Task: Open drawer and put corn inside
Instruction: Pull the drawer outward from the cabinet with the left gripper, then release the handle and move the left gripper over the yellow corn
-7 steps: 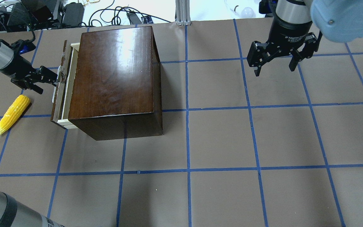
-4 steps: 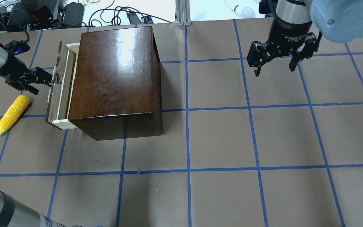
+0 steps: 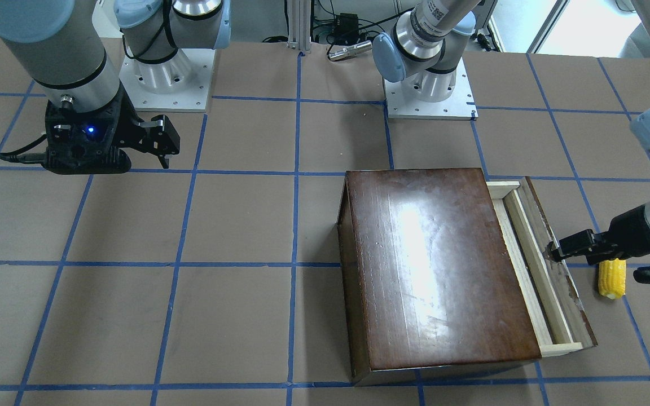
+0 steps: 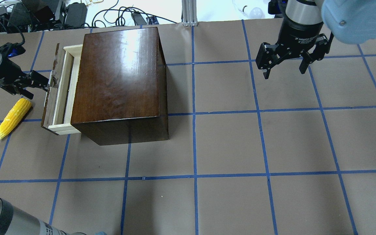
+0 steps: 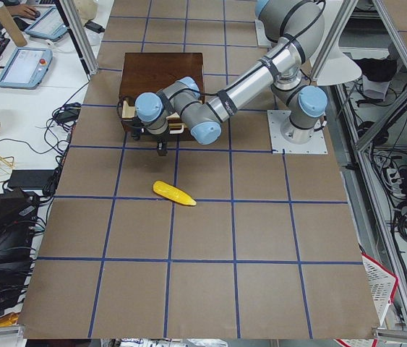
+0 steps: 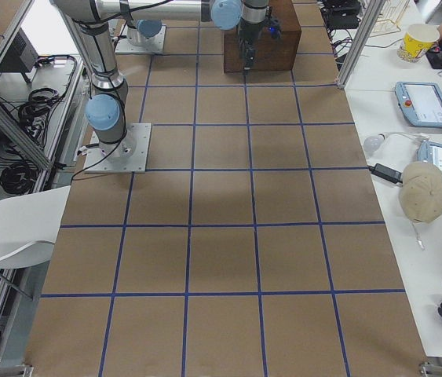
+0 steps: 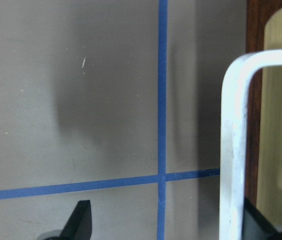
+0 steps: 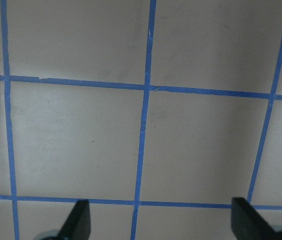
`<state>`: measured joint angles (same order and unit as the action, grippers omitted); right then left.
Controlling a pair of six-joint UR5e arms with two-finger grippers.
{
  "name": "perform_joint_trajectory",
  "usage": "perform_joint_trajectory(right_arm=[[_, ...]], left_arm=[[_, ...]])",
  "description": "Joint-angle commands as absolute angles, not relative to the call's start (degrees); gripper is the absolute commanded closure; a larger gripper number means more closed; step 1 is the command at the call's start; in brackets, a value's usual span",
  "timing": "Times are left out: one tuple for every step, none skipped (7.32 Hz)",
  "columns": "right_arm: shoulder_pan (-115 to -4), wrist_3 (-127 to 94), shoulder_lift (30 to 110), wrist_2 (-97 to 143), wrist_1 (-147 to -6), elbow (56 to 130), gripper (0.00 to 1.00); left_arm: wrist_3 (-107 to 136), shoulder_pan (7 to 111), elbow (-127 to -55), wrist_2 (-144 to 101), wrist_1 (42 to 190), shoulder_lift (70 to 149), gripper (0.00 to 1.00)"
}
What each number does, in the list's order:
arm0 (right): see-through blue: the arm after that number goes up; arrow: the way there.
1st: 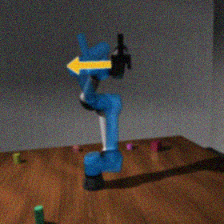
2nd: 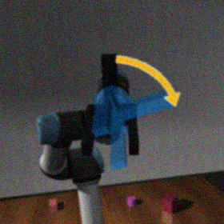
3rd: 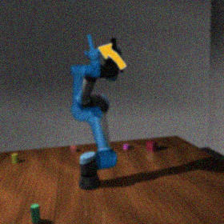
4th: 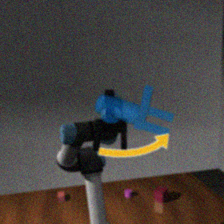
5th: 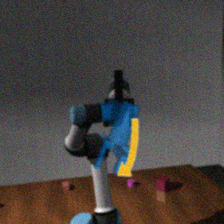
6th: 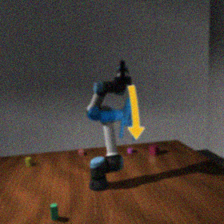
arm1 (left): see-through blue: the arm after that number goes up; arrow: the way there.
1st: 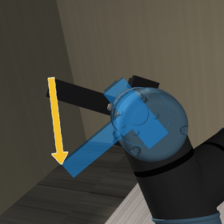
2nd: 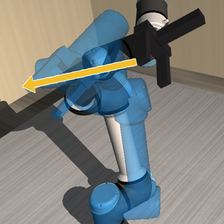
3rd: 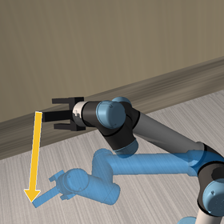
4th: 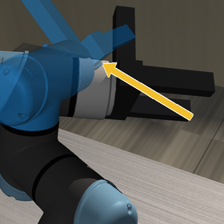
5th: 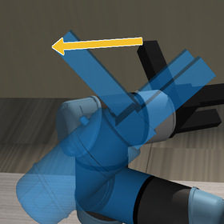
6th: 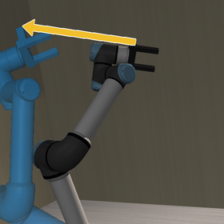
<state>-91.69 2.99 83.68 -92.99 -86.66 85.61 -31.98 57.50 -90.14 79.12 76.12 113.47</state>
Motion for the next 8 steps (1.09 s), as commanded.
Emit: perform_joint_trajectory(right_arm=[[-91.76,2.99,83.76,-92.99,-86.66,85.61,0.0],[-91.67,2.99,83.67,-92.99,-86.66,85.61,0.0],[-91.67,2.99,83.67,-92.99,-86.66,85.61,0.0],[-91.67,2.99,83.76,-92.99,-86.66,85.61,0.0],[-91.67,2.99,83.67,-92.99,-86.66,85.61,0.0],[-91.76,2.99,83.67,-92.99,-86.66,85.61,0.0],[-91.67,2.99,83.67,-92.99,-86.66,85.61,0.0],[-91.67,2.99,83.67,-92.99,-86.66,85.61,0.0]], left_arm=[[-31.99,57.13,-90.0,79.54,76.11,113.47,0.0],[-31.99,57.04,-89.83,79.54,76.11,113.38,0.0],[-31.82,57.04,-88.69,79.63,76.11,112.77,0.0],[-31.73,57.04,-86.07,80.76,77.33,111.98,0.0],[-33.12,56.95,-84.65,84.16,77.95,112.32,0.0],[-36.44,55.73,-84.12,87.07,77.78,112.93,0.0],[-42.65,54.16,-83.76,87.88,76.65,113.64,0.0],[-48.54,53.62,-83.67,88.41,75.16,114.34,0.0]])
